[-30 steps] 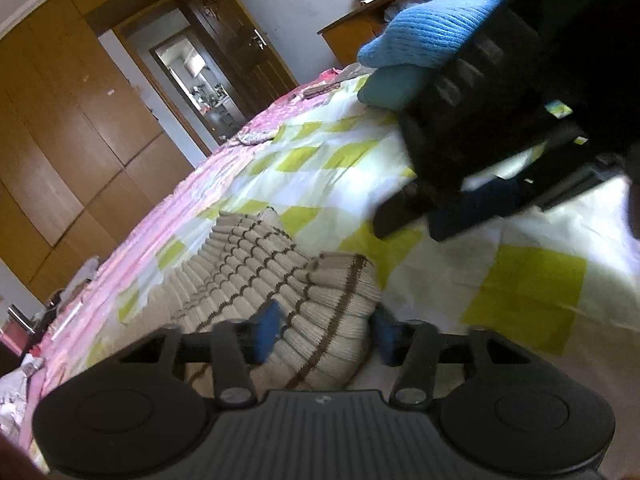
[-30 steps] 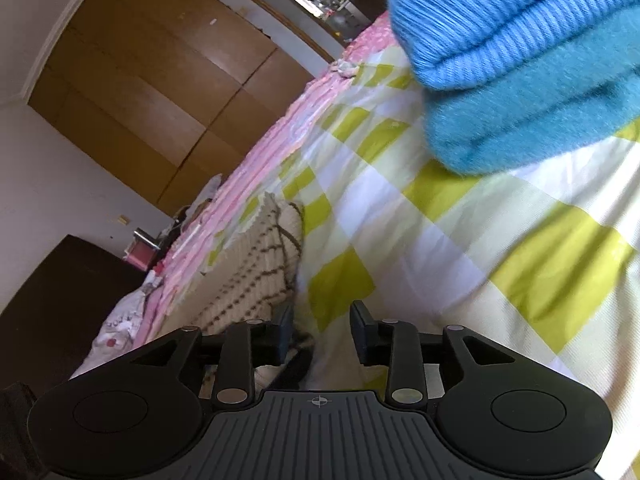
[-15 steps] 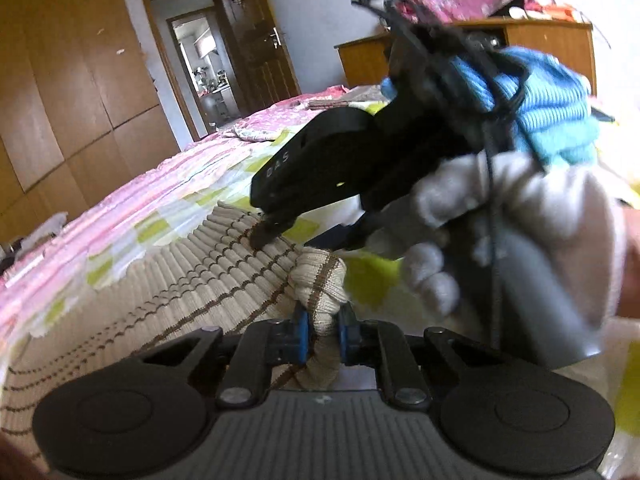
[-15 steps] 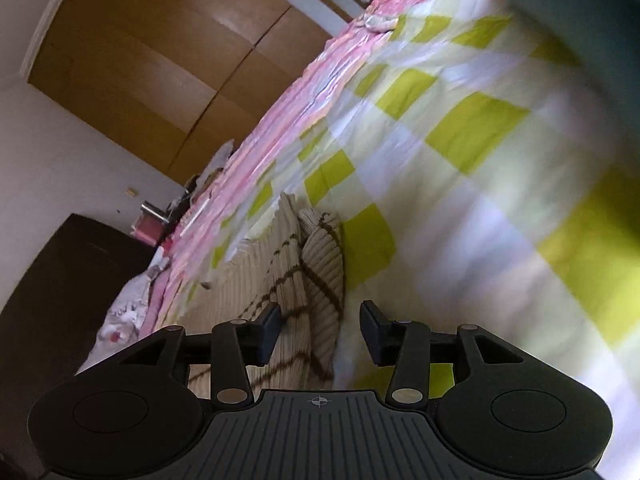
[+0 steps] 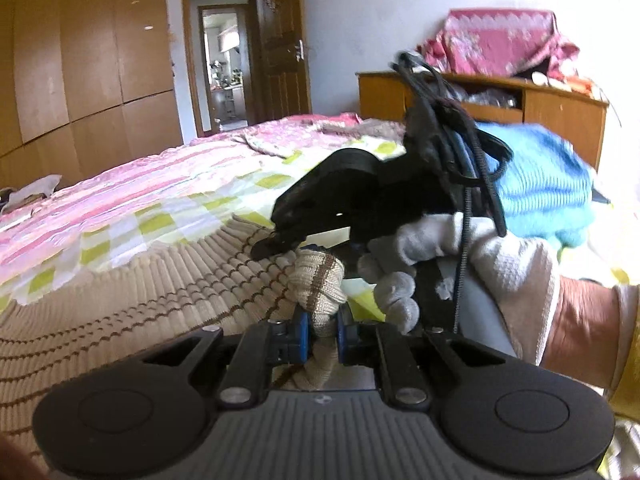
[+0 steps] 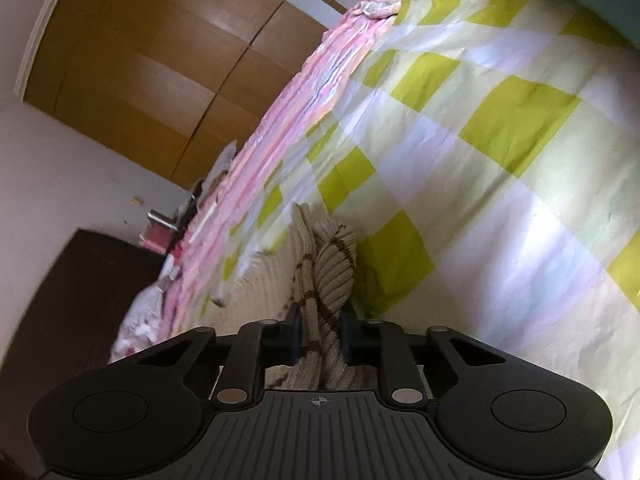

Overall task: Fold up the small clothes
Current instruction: 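Lift the sweater with both tools and fold it over onto itself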

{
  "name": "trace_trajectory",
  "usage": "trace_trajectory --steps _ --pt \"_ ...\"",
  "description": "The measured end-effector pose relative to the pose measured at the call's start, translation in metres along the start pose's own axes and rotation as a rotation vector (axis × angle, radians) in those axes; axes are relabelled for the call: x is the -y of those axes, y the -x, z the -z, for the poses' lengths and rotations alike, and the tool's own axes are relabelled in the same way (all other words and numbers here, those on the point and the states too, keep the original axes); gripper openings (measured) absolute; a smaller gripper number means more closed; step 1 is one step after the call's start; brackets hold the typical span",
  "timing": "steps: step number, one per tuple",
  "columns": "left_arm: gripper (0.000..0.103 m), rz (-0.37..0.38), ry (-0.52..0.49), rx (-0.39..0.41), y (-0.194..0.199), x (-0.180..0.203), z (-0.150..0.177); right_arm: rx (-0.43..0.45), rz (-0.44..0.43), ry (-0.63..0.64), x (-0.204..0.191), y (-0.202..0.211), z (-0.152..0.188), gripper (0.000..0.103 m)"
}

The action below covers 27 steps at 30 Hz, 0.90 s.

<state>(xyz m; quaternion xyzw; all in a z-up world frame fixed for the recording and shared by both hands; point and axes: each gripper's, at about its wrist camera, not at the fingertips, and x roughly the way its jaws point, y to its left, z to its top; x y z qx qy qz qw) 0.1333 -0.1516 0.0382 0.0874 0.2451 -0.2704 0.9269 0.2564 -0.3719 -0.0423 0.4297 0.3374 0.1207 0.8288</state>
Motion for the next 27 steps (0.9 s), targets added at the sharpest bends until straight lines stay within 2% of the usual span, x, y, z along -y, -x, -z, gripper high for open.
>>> trace_trajectory --steps 9,16,20,27 --pt "0.018 -0.026 0.147 0.119 0.047 -0.049 -0.012 0.04 -0.099 0.027 -0.076 0.006 0.002 0.017" --pt "0.017 -0.111 0.278 0.198 0.09 -0.107 -0.003 0.009 -0.132 0.123 -0.155 -0.026 0.024 0.017" --pt "0.016 -0.179 0.317 0.204 0.101 -0.136 0.011 -0.029 -0.12 0.168 -0.187 -0.054 0.044 0.017" --pt "0.016 -0.256 0.421 0.173 0.111 -0.184 0.043 -0.104 -0.073 0.246 -0.22 -0.101 0.085 0.017"
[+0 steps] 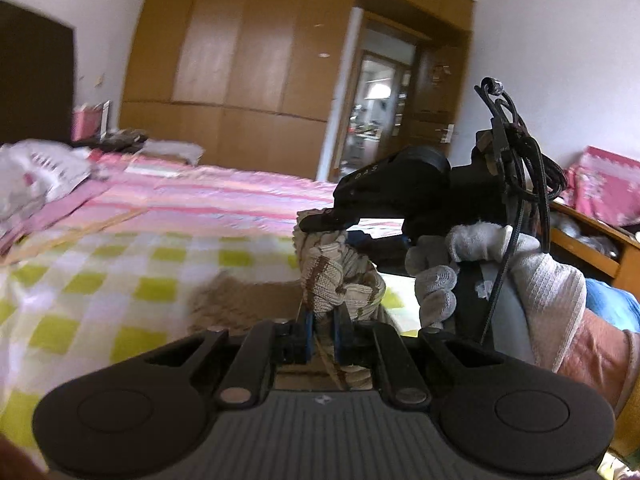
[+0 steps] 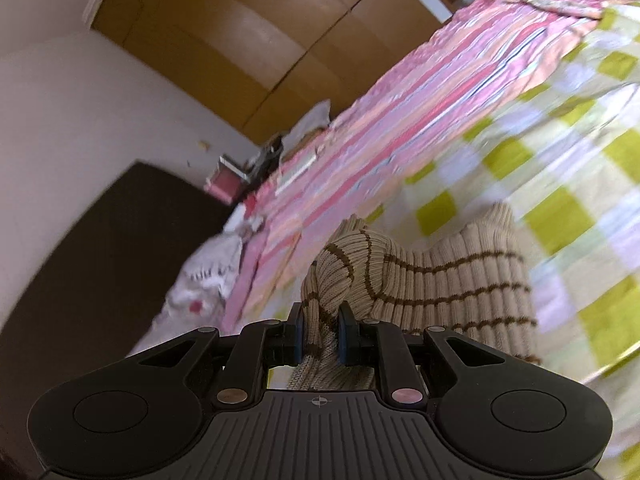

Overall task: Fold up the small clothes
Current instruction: 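Lift the sweater with both tools and fold it over onto itself, then lower the folded sweater onto the sheet and open both tools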

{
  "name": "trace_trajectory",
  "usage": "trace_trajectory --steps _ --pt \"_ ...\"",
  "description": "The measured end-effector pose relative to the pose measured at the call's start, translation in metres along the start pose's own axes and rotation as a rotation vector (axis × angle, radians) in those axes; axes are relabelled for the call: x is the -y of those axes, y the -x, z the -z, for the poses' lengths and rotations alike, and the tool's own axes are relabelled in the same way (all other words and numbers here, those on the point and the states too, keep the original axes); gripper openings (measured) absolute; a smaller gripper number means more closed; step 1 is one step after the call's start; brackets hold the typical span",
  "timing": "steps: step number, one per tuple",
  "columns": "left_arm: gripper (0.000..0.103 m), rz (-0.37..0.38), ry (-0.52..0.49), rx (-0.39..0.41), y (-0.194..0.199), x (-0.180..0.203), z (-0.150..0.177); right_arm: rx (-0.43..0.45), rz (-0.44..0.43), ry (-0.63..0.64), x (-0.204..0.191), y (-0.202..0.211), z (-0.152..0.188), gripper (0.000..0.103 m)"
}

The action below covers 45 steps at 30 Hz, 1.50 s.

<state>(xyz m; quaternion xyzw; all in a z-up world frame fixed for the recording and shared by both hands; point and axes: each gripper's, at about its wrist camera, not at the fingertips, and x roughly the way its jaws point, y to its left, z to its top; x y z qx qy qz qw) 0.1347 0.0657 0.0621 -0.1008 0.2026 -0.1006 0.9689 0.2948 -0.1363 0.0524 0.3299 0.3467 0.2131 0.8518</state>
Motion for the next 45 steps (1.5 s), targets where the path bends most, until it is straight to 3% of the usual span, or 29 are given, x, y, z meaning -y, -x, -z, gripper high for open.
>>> trace_trajectory --steps 9,20,25,29,33,38,45 --pt "0.016 -0.084 0.079 -0.084 -0.009 -0.057 0.02 -0.109 0.077 0.1 -0.026 -0.059 0.038 0.017" --pt "0.017 -0.121 0.083 -0.161 0.002 -0.074 0.033 -0.192 0.116 0.169 -0.042 -0.089 0.055 0.025" --pt "0.02 -0.191 0.096 -0.147 0.018 -0.078 0.034 -0.206 0.081 0.196 -0.051 -0.082 0.053 0.025" --pt "0.021 -0.219 0.105 -0.085 0.034 -0.078 0.024 -0.194 0.015 0.195 -0.056 -0.066 0.043 0.025" --pt "0.037 -0.178 0.05 -0.064 0.023 -0.066 0.005 -0.135 0.011 0.249 -0.06 -0.035 0.03 0.025" --pt "0.042 -0.088 0.066 -0.162 -0.033 -0.061 -0.003 -0.1 0.064 0.298 -0.044 0.008 0.027 0.026" --pt "0.042 -0.119 0.141 -0.225 -0.069 -0.078 -0.003 -0.127 0.135 0.338 -0.012 0.037 0.044 0.026"
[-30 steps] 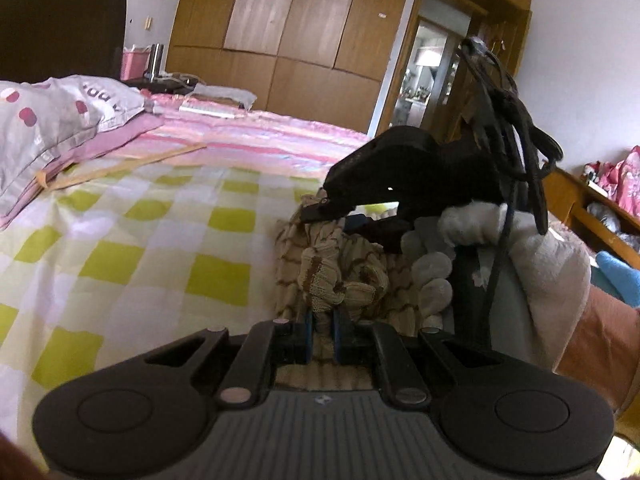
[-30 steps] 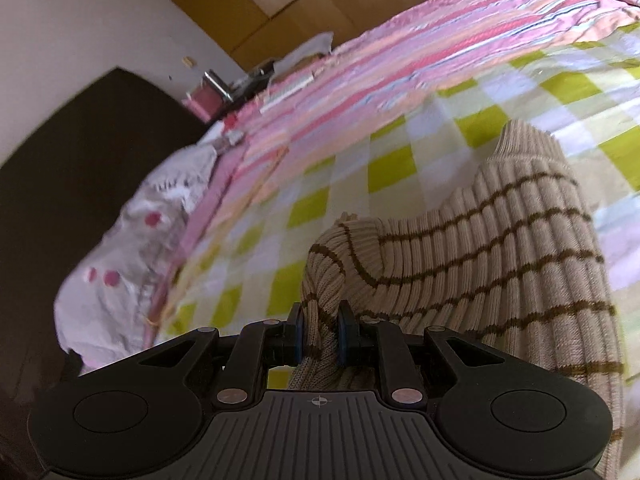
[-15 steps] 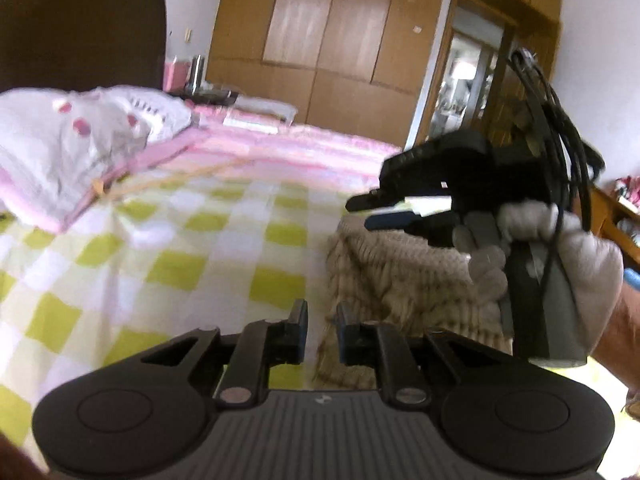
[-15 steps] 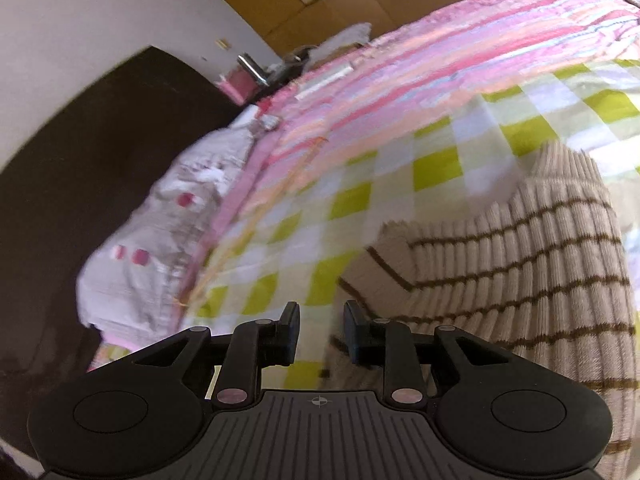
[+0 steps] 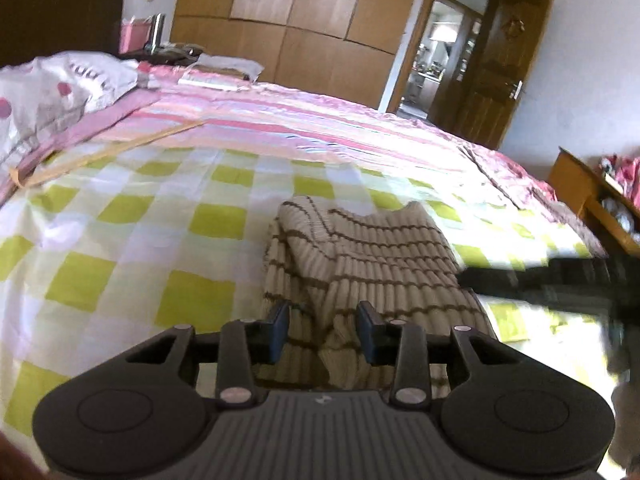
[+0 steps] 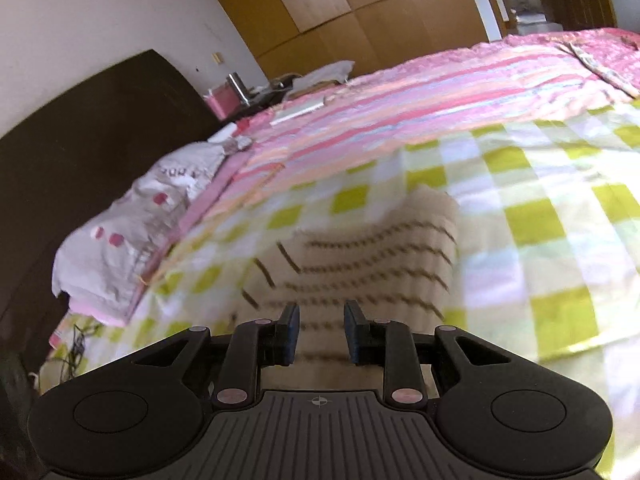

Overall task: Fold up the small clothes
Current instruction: 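Lower the folded sweater onto the sheet and open both tools, then press and square the sides of the folded sweater with both tools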

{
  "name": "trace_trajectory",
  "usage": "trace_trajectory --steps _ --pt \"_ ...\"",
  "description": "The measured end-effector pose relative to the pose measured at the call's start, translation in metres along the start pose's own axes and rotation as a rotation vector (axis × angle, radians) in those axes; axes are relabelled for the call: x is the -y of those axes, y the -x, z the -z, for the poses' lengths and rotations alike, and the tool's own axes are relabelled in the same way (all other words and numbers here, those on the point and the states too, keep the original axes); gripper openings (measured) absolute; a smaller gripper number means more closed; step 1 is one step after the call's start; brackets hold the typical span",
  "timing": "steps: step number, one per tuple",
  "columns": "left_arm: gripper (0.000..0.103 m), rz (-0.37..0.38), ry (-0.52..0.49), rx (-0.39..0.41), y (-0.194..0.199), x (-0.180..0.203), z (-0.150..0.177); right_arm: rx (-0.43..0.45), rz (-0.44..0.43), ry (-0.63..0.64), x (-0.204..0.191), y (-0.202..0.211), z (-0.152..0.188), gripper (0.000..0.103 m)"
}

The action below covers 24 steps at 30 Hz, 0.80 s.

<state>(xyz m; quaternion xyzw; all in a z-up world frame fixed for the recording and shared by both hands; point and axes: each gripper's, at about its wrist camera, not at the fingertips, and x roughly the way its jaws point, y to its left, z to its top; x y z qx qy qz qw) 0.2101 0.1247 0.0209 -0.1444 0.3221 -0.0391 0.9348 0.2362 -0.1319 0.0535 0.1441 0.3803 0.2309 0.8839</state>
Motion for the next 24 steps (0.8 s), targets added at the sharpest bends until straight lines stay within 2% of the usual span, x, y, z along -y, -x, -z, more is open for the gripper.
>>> trace_trajectory --steps 5,9,17,18,19,21,24 --pt "0.041 0.021 0.043 -0.016 -0.006 -0.011 -0.006 0.001 0.03 0.09 -0.008 -0.002 0.017 0.026" --pt "0.041 0.043 0.022 -0.03 -0.017 -0.006 -0.017 0.012 0.06 0.174 -0.018 0.001 0.022 0.026" --pt "0.041 0.103 0.112 -0.135 -0.047 -0.02 -0.027 0.011 0.069 0.196 -0.015 0.008 0.027 0.026" --pt "0.039 0.106 0.121 -0.142 -0.05 -0.021 -0.028 0.011 0.073 0.198 -0.015 0.008 0.027 0.026" --pt "0.033 0.102 0.121 -0.149 -0.052 -0.022 -0.029 0.01 0.076 0.203 -0.015 0.008 0.028 0.026" --pt "0.028 0.081 0.096 -0.151 -0.055 -0.02 -0.031 0.009 0.088 0.222 -0.017 0.008 0.029 0.026" --pt "0.025 0.011 -0.016 -0.127 -0.053 -0.008 -0.029 0.006 0.124 0.267 -0.021 0.007 0.032 0.026"
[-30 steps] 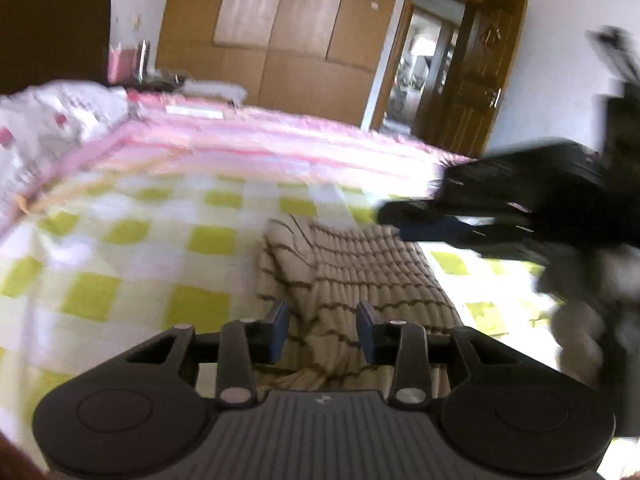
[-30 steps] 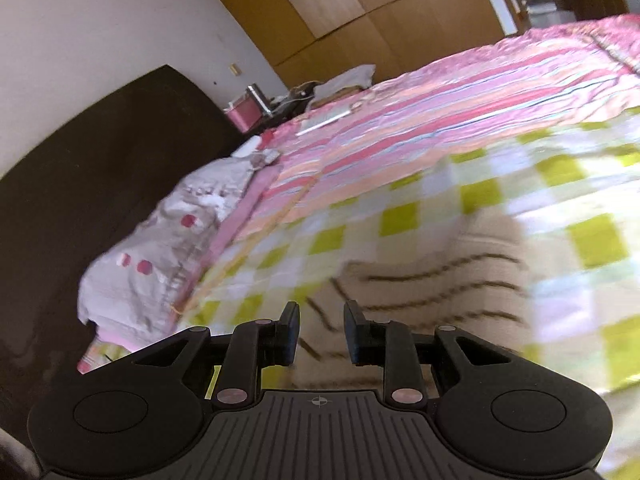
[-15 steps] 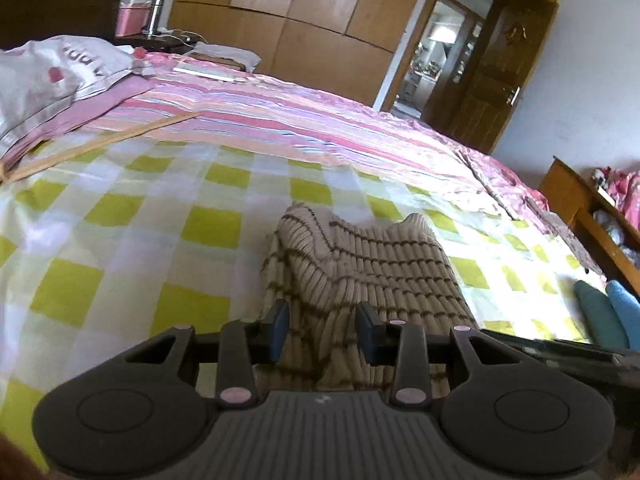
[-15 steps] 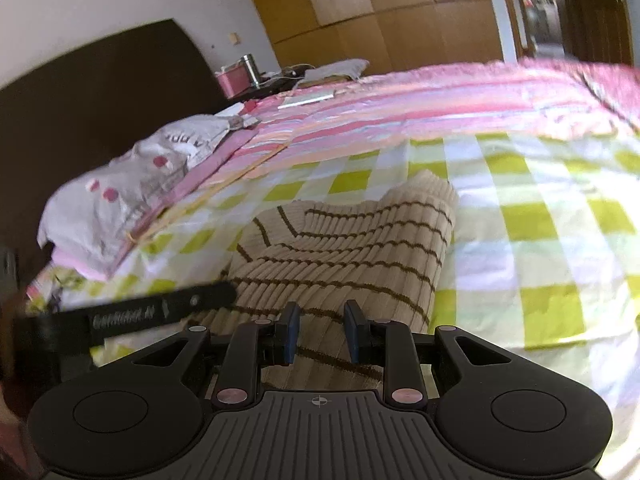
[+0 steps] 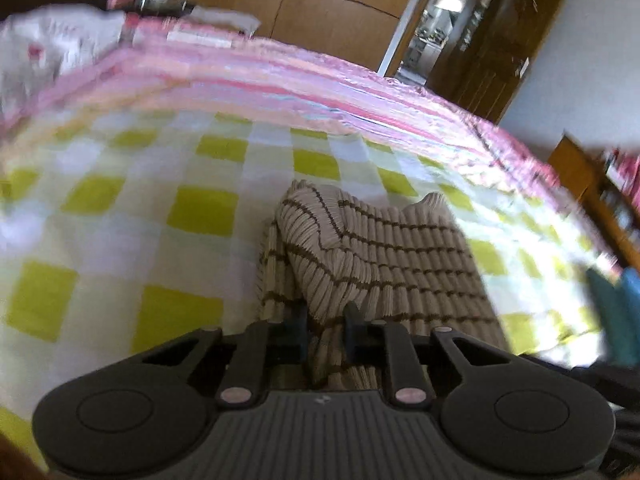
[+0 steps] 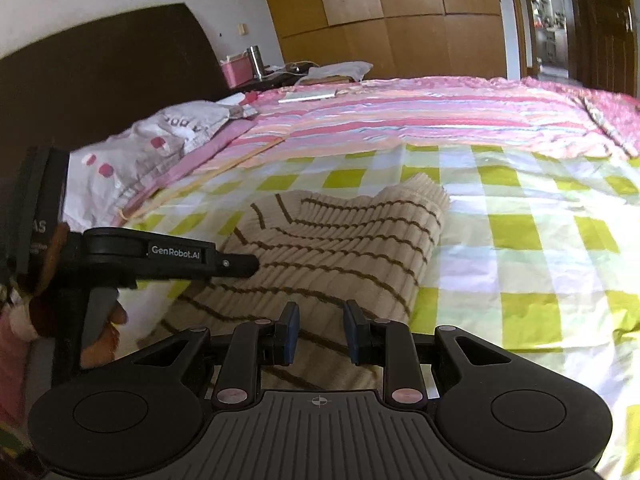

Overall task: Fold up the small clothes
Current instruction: 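Press and square the sides of the folded sweater with both tools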

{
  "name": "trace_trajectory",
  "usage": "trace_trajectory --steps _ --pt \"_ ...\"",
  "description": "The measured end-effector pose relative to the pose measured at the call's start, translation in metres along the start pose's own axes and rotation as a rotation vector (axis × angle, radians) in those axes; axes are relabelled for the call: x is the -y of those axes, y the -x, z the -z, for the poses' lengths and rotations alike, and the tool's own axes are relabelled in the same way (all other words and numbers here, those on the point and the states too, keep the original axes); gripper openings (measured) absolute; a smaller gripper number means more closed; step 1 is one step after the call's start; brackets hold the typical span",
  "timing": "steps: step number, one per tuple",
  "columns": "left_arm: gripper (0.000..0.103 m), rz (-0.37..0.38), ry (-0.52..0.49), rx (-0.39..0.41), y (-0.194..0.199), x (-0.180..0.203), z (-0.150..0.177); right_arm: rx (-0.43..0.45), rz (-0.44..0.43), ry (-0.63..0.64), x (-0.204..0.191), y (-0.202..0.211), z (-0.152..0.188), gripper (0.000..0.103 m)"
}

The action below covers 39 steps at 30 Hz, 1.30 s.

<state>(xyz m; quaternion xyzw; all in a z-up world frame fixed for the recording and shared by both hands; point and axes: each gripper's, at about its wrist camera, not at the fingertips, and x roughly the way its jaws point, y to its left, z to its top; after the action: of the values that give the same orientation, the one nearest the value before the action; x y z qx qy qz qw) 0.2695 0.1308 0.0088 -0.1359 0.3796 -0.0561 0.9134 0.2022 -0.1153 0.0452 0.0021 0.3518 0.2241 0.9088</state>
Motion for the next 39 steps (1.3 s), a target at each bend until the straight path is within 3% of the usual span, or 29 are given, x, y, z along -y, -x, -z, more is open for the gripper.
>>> trace_trajectory --steps 4,12,15,18,26,30,39 --pt "0.025 -0.103 -0.111 0.045 0.006 0.01 0.008 -0.021 0.029 0.032 0.002 -0.003 0.005 0.025" --pt "0.025 -0.066 -0.043 0.069 0.017 -0.007 0.008 -0.047 0.065 0.089 -0.006 -0.01 0.009 0.026" --pt "0.024 -0.165 -0.157 0.102 0.023 0.005 0.013 -0.048 0.066 0.094 -0.007 -0.01 0.008 0.026" --pt "0.021 -0.216 -0.254 0.086 0.017 0.018 0.021 -0.053 0.071 0.101 -0.008 -0.011 0.008 0.026" --pt "0.021 -0.332 -0.305 0.066 0.005 0.011 0.027 -0.076 0.06 0.12 -0.016 -0.016 0.008 0.029" --pt "0.018 -0.347 -0.288 0.016 -0.005 -0.002 0.034 -0.072 0.039 0.096 -0.018 -0.016 0.008 0.033" --pt "0.018 -0.315 -0.266 0.03 -0.005 -0.01 0.039 -0.129 0.004 -0.11 0.007 -0.033 0.011 0.048"
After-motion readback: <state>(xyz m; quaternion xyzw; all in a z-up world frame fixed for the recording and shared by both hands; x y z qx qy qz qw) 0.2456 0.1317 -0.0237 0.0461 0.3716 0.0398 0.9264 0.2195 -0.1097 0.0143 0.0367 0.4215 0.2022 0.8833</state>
